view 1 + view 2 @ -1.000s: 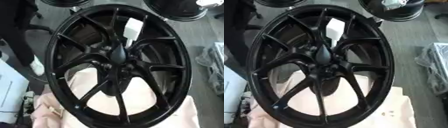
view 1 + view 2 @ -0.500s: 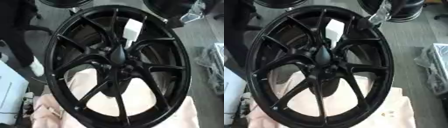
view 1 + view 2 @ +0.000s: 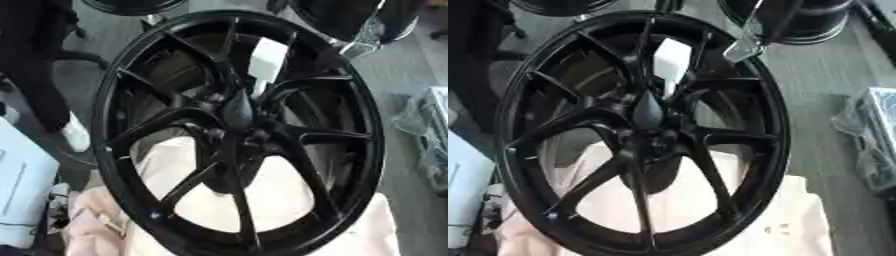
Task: Pull the pin out of the wheel hub.
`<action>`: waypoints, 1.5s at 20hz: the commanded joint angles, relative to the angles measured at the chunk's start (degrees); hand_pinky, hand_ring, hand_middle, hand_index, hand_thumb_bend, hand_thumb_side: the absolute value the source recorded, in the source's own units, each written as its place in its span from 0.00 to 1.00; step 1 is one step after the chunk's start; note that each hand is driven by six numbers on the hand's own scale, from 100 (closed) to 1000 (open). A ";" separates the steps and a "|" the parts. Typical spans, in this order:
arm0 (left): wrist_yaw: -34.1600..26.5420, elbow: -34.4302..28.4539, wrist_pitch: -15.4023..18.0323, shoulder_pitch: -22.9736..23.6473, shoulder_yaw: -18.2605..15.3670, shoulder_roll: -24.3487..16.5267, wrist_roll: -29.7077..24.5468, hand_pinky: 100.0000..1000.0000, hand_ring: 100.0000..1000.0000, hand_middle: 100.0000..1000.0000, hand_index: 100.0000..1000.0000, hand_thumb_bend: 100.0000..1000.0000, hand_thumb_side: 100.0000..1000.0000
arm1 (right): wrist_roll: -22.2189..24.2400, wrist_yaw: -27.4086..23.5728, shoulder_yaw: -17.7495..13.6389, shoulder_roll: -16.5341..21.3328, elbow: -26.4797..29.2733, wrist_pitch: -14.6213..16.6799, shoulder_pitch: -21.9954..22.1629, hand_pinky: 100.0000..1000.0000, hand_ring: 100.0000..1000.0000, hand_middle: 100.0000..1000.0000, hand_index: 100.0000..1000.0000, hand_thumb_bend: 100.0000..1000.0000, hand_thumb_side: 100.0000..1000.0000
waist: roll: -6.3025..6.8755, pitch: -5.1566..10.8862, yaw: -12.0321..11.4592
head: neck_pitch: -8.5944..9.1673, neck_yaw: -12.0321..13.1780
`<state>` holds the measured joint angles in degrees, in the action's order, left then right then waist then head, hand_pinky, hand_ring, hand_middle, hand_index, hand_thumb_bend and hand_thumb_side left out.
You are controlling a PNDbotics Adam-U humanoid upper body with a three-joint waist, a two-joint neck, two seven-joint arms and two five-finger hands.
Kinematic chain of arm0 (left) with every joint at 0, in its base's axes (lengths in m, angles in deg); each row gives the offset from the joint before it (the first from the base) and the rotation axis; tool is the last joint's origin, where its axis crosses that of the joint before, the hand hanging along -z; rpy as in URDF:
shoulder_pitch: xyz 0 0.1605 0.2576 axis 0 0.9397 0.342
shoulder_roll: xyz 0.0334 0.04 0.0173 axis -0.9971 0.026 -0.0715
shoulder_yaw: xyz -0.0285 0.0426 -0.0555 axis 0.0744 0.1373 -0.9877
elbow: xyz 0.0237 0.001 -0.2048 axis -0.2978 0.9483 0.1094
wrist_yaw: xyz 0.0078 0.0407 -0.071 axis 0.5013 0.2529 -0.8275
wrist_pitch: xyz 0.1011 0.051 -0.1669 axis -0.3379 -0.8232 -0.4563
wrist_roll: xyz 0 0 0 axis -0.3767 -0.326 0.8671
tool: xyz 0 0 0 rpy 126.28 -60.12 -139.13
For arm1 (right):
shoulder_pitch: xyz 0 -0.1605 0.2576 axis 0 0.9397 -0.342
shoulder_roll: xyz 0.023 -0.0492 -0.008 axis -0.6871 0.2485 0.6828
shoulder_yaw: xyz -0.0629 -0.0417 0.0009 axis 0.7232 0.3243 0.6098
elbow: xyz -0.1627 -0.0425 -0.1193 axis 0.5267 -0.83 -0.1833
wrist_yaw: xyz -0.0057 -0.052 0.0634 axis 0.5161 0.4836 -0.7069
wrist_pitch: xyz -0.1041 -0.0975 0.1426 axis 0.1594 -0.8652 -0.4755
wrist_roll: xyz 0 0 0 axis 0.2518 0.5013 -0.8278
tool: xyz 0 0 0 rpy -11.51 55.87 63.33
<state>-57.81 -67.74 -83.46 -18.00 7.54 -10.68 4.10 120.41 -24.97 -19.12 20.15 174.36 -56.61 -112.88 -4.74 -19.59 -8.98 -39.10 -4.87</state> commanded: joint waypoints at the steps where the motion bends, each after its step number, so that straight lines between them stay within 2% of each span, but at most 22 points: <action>1: -0.29 -0.87 -0.04 -0.97 -0.15 -1.04 0.14 0.55 0.78 0.70 0.68 0.28 0.60 | 1.01 0.21 -0.57 0.39 -0.33 1.56 -1.25 0.85 0.74 0.68 0.80 0.41 0.20 | 0.16 0.91 -0.26 | 0.90 -0.61; 5: -0.30 -0.89 -0.10 -1.14 -0.08 -1.02 0.07 0.55 0.78 0.70 0.68 0.28 0.59 | 1.01 0.05 -0.30 -0.12 -0.69 2.02 -1.35 0.85 0.74 0.68 0.80 0.40 0.15 | 0.06 0.78 -0.49 | 1.04 -0.82; 8: -0.31 -0.87 -0.12 -1.21 -0.07 -1.02 0.06 0.55 0.78 0.70 0.68 0.28 0.59 | 1.01 0.17 0.06 -0.36 -0.78 2.70 -1.43 0.85 0.74 0.68 0.79 0.40 0.03 | 0.00 0.71 -0.56 | 1.11 -0.98; 10: -0.31 -0.87 -0.15 -1.24 -0.05 -1.08 0.03 0.55 0.79 0.70 0.68 0.28 0.59 | 1.01 0.42 0.34 -0.38 -0.76 3.38 -1.53 0.85 0.74 0.67 0.79 0.41 0.00 | -0.09 0.67 -0.58 | 1.14 -1.03; 18: -0.09 -0.88 -0.35 -1.36 -0.02 -1.40 -0.06 0.55 0.78 0.70 0.68 0.28 0.59 | 1.01 1.25 1.04 -0.41 -0.87 5.38 -2.13 0.84 0.74 0.68 0.78 0.43 0.00 | -0.67 0.53 -0.80 | 1.15 -0.93; 30: 0.02 -0.95 -0.55 -1.76 0.09 -1.41 -0.12 0.55 0.78 0.70 0.68 0.28 0.59 | 1.01 2.26 2.49 -0.53 -0.62 7.10 -1.72 0.84 0.74 0.67 0.78 0.40 0.00 | -1.20 0.43 -1.40 | 1.57 -1.56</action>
<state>-57.96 -67.74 -83.94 -18.91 7.58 -10.68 4.03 117.59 -22.96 -16.20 18.61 173.31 -53.73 -113.64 -6.25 -20.06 -10.32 -38.15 -6.21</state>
